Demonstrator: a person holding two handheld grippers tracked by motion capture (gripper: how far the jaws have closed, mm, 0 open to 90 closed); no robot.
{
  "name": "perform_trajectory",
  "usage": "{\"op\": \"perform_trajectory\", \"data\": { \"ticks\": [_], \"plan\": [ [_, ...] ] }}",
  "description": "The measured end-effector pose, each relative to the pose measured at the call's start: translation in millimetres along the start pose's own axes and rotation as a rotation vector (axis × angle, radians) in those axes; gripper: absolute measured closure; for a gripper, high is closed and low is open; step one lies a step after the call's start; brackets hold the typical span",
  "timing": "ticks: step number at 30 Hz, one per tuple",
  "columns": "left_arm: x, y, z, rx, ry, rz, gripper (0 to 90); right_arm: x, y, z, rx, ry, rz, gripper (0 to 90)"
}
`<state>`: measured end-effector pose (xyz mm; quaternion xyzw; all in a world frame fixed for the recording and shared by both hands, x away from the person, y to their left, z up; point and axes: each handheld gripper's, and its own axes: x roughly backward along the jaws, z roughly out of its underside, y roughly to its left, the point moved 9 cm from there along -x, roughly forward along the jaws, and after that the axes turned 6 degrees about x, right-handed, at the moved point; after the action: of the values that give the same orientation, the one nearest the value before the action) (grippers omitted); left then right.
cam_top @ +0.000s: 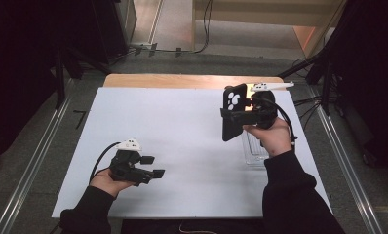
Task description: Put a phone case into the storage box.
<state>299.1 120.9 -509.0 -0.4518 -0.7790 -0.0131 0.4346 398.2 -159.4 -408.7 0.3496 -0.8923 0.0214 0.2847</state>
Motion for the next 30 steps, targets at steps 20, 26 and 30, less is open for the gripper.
{"op": "perform_trajectory", "data": {
  "ticks": [20,26,30],
  "plan": [
    [4.9,2.2,3.1,0.010,-0.030,-0.007,29.9,20.0,-91.4,0.9,-0.152,-0.073,0.270,13.0],
    [9.3,2.4,4.2,0.012,-0.050,-0.013,29.9,11.3,-112.8,7.5,-0.166,-0.063,0.330,12.9],
    [9.0,2.8,5.2,0.014,-0.047,-0.016,29.9,1.3,-123.5,14.4,-0.173,-0.043,0.370,13.0]
  ]
}}
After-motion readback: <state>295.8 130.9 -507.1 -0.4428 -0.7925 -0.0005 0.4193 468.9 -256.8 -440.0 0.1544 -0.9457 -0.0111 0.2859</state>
